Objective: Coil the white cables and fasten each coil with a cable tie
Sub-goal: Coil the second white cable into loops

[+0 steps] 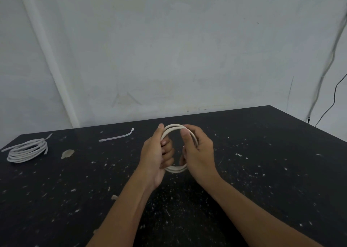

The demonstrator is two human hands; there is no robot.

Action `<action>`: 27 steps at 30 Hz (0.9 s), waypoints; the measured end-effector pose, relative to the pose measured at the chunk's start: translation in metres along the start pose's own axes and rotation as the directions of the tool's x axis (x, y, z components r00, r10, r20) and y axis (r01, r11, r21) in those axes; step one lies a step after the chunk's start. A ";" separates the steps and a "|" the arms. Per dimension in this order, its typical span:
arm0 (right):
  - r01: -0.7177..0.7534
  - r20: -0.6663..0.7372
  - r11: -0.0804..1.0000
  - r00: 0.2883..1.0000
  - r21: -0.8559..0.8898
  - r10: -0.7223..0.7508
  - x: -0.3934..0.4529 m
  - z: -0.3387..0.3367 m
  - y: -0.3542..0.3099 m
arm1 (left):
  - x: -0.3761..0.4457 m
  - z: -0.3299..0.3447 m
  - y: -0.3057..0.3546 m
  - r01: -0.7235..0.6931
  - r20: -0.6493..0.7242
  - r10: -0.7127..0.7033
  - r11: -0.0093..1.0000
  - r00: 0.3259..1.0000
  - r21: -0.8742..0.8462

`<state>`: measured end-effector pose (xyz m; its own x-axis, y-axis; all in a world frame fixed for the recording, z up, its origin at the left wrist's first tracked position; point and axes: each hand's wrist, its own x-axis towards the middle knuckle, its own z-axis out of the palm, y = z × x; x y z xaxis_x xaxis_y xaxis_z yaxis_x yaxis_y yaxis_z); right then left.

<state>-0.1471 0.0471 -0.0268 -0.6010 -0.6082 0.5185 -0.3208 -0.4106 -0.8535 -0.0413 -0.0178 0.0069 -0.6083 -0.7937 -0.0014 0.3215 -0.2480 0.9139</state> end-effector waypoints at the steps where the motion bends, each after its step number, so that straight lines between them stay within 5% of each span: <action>1: -0.033 -0.040 0.998 0.999 0.047 0.035 0.000 0.002 0.000 | 0.000 0.001 -0.002 -0.028 -0.013 0.028 0.999 1.000 0.033; 10: -0.065 -0.255 0.982 0.961 0.178 0.110 0.005 0.006 0.001 | 0.000 -0.001 -0.005 -0.242 -0.060 0.299 0.862 0.952 0.445; 14: -0.066 -0.265 0.970 0.956 0.233 0.128 0.003 0.007 -0.003 | 0.000 0.002 -0.003 -0.054 -0.029 0.059 0.985 0.998 0.166; 18: 0.033 -0.167 0.999 0.985 0.012 -0.031 -0.003 0.008 0.001 | 0.003 0.004 0.001 0.030 -0.016 -0.031 0.998 0.999 -0.050; 22: 0.140 0.031 0.921 0.990 -0.365 -0.138 0.005 -0.002 0.006 | 0.005 -0.006 0.009 -0.140 -0.153 0.175 0.966 0.973 0.218; 27: 0.168 0.222 0.939 0.970 -0.302 -0.102 0.007 -0.010 0.008 | 0.004 -0.011 0.012 -0.218 -0.115 0.278 0.900 0.954 0.377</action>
<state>-0.1610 0.0462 -0.0311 -0.3876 -0.6986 0.6014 -0.6228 -0.2825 -0.7296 -0.0316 -0.0301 0.0132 -0.4074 -0.8896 0.2066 0.1486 0.1586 0.9761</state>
